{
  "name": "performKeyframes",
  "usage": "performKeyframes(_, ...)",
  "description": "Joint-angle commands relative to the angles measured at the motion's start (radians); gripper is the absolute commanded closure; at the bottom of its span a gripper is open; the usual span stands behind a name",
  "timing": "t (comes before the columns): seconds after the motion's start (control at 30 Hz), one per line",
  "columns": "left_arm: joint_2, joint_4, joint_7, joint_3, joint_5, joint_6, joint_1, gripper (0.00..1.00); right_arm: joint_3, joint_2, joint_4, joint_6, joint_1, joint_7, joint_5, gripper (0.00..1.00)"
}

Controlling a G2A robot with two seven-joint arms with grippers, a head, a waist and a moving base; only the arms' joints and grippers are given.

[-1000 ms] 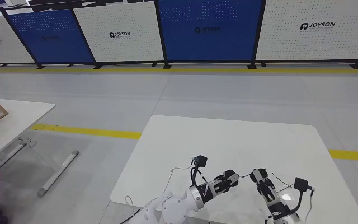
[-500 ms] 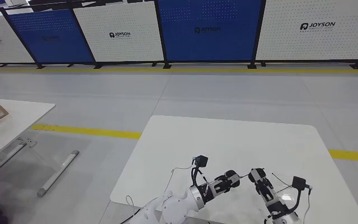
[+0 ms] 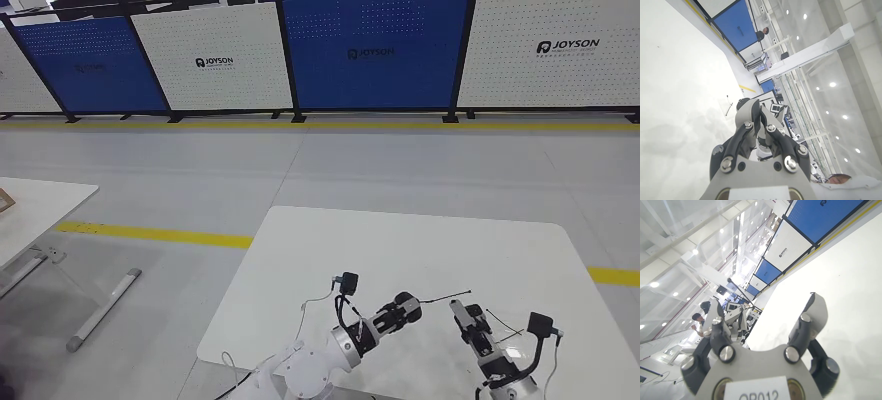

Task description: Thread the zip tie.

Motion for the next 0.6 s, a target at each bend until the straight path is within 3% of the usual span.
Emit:
performKeyframes(0.0,0.0,0.0,0.0,0.0,0.001,0.0,0.0,1.0,0.0,0.0,0.0,0.0,0.0,0.0,0.0,0.0)
performKeyframes(0.2,-0.002,-0.01,0.013,0.003,-0.016,0.011,0.006,1.0,-0.004,-0.001,0.001,0.021,0.009,0.008,-0.048,0.0)
performKeyframes(0.43,-0.002,-0.039,0.02,-0.027,-0.147,0.013,0.034,1.0,-0.019,-0.004,0.012,0.104,0.027,0.001,-0.214,0.0)
performKeyframes(0.5,-0.003,-0.038,0.005,-0.039,-0.222,0.008,0.039,1.0,-0.034,-0.005,0.025,0.14,0.04,0.006,-0.307,0.0)
performKeyframes(0.57,-0.003,-0.032,-0.003,-0.044,-0.239,0.008,0.036,1.0,-0.04,-0.005,0.026,0.152,0.044,0.007,-0.327,0.0)
